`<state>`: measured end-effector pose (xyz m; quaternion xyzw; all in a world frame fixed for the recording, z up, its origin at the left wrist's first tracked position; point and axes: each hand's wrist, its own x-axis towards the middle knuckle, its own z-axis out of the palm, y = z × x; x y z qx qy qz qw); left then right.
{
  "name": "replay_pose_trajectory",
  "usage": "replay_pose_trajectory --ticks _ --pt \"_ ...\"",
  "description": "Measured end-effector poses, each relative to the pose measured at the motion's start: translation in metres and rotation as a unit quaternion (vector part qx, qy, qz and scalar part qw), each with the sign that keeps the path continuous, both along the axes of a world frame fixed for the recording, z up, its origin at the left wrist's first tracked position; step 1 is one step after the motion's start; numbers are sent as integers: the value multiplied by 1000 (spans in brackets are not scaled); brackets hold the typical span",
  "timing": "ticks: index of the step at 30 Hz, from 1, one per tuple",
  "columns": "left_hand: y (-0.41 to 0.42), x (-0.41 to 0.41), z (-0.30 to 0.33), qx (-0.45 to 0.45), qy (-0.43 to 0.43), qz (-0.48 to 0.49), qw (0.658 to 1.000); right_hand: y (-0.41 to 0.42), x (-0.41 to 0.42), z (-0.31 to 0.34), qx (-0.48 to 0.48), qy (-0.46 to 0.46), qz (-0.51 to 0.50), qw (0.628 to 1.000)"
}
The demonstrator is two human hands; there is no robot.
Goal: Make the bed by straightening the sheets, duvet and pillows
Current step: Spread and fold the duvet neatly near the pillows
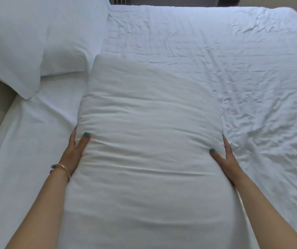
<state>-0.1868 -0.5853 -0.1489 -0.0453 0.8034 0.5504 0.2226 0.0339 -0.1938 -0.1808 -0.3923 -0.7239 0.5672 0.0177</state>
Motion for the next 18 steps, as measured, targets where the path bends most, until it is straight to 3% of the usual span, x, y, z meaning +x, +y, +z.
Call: replay_pose_trajectory --ticks 11,18 --pt "-11 -24 -46 23 -87 -12 996 11 -7 -20 -67 0 -19 998" --pt "-24 3 11 86 -18 5 996 -57 -14 61 46 68 -47 996"
